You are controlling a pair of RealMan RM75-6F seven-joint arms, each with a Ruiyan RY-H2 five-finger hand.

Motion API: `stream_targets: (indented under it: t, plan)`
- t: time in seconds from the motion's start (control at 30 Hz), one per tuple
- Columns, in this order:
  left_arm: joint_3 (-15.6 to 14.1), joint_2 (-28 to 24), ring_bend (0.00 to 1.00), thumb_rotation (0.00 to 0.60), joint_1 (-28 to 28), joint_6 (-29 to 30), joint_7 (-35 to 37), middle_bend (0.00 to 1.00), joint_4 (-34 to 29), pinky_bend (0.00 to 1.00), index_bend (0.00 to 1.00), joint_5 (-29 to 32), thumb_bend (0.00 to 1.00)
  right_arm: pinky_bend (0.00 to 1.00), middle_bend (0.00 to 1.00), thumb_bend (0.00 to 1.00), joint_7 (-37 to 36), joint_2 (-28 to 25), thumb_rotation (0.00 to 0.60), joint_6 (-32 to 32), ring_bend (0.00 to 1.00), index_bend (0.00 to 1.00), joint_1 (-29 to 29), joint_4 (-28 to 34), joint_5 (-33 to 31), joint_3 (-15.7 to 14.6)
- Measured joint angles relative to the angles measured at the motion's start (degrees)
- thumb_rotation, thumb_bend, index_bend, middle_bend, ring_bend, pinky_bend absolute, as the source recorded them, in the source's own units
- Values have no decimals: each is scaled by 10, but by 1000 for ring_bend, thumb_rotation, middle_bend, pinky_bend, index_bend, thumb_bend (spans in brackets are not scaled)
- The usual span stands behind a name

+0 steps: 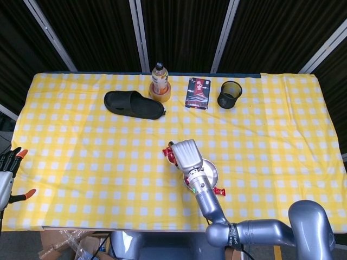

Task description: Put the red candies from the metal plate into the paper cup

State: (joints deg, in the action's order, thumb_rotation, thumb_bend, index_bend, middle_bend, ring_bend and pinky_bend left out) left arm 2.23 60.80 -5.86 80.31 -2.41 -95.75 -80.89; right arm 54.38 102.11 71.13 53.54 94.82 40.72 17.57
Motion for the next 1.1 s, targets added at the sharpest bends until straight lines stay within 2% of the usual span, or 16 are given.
stream_targets:
  t: [0.37, 0.73, 1.1]
  plan:
    - [0, 0, 0, 600, -1, -2, 0, 0, 0, 0, 5, 2, 47, 978, 855, 573, -10, 0, 600, -3, 922, 500, -1, -13, -5, -12]
    - [0, 0, 0, 600, -1, -1, 1, 0, 1, 0, 5, 1, 48, 978, 855, 561, -10, 0, 600, 3, 922, 331, -1, -14, -2, -19]
    - [0, 0, 0, 600, 0, 1, 1, 0, 1, 0, 5, 0, 47, 978, 855, 557, -3, -6, 600, 17, 923, 310, -4, 4, 9, -30]
